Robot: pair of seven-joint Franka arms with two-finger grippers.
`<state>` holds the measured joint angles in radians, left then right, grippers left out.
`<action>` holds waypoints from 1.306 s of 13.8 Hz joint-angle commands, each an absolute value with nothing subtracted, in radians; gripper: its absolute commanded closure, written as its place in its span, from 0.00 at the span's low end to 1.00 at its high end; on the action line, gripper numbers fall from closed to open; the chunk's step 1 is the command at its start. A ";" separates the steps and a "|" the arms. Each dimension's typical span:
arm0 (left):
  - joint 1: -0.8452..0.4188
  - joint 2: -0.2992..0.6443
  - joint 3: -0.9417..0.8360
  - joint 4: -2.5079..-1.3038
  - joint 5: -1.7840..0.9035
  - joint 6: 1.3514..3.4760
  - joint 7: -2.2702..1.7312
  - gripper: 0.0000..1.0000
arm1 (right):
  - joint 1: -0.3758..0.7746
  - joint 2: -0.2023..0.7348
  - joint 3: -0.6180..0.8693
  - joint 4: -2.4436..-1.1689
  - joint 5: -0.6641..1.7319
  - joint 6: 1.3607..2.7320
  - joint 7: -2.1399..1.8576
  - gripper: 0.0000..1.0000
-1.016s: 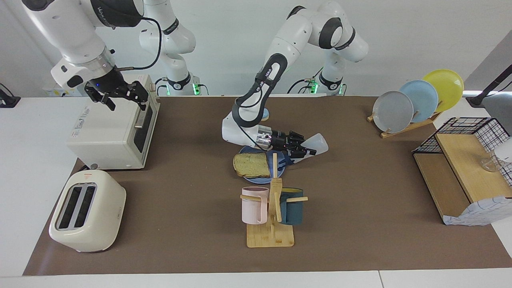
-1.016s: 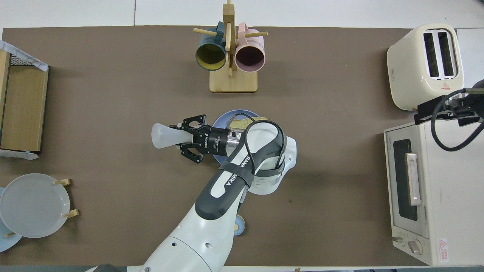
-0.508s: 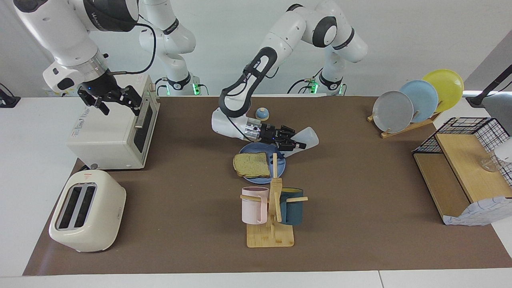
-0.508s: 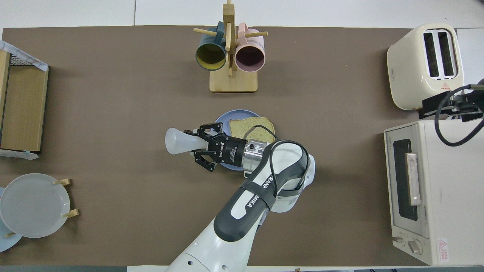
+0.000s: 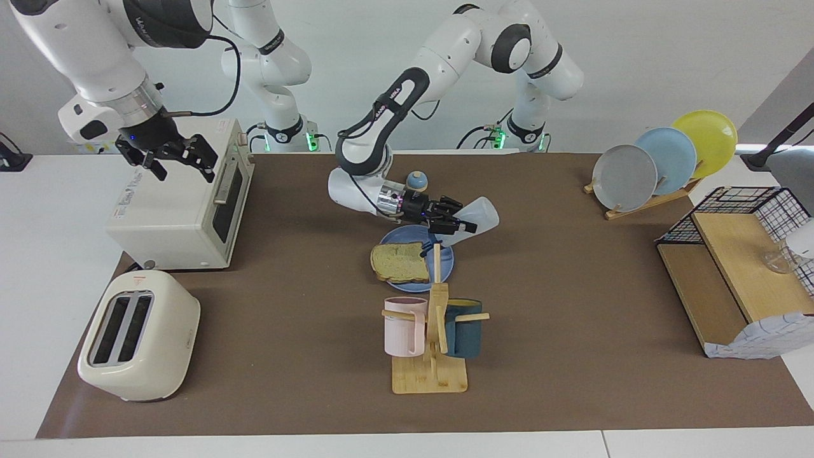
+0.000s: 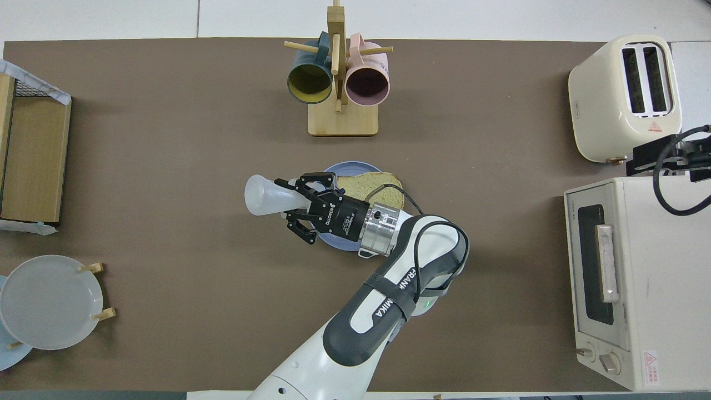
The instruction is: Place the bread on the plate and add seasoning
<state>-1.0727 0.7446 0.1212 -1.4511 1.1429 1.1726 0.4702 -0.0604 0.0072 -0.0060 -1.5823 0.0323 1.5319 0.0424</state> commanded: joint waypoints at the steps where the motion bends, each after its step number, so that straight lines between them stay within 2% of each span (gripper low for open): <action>1: -1.031 0.755 0.124 -1.447 1.193 1.200 0.477 1.00 | -0.071 -0.017 0.002 -1.614 0.028 1.540 0.018 0.00; 5: -1.009 0.755 0.123 -1.459 1.220 1.216 0.477 1.00 | -0.072 -0.017 0.002 -1.614 0.028 1.539 0.018 0.00; 12: -1.124 0.750 0.118 -1.459 1.137 1.200 0.477 1.00 | -0.072 -0.017 0.002 -1.612 0.028 1.539 0.018 0.00; 18: -1.066 0.753 0.121 -1.460 1.143 1.235 0.477 1.00 | -0.072 -0.017 0.002 -1.614 0.028 1.539 0.018 0.00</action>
